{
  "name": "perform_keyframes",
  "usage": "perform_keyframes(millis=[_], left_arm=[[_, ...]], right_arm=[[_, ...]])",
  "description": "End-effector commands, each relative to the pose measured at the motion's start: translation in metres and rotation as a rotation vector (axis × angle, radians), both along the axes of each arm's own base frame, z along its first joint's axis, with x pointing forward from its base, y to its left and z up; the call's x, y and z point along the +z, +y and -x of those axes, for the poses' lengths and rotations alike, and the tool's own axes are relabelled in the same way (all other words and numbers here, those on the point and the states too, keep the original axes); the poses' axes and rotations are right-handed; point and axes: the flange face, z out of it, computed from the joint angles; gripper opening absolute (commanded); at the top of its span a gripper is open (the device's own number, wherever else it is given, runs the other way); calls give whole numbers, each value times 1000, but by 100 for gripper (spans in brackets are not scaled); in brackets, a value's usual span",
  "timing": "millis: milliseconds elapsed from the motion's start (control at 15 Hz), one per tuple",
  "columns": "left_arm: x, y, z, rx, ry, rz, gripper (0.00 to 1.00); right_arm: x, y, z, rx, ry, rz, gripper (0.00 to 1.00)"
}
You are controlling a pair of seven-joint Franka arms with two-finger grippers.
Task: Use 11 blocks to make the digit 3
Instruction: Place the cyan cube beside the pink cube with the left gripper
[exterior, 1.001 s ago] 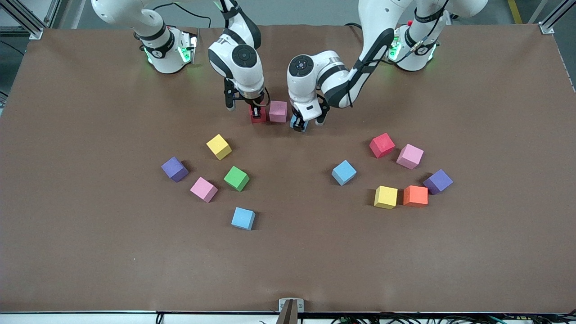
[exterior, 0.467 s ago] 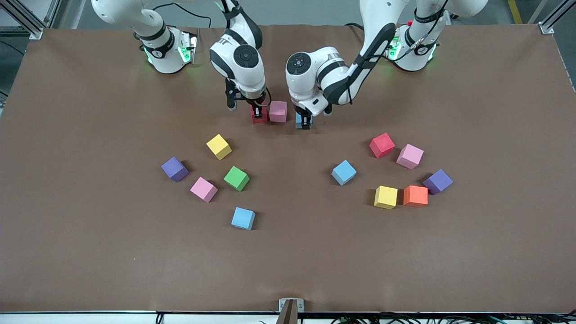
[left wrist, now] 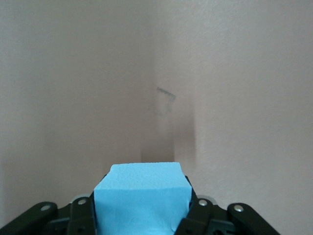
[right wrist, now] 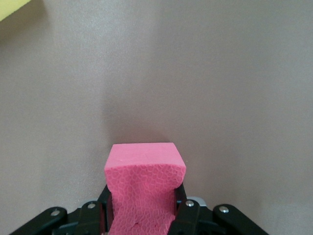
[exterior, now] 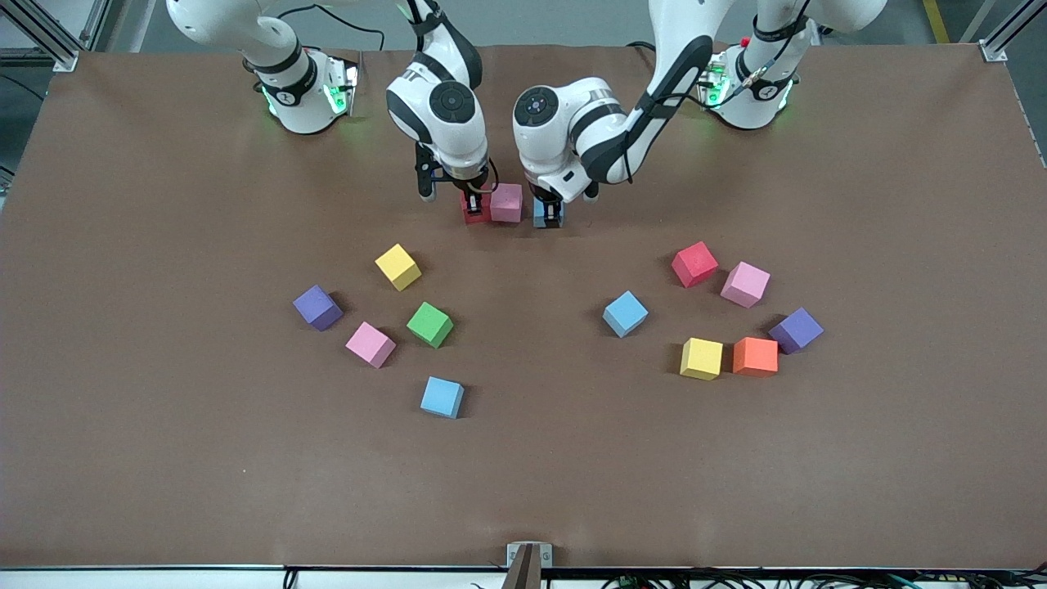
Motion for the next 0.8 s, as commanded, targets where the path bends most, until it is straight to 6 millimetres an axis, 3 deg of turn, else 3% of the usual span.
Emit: perform_keyframes(millis=[0,467,734], left_arm=[[-1,-5,11,69,-9,-14,49],[-8,-21,9,95,-6,-3,50],[-16,-24,18,106,1,-13,51]], right_arm=[[-12,11,5,-14,7,-5,1],[-13,15,1,-12,4,-9,1],[-13,16,2,-6,7,-7,1]])
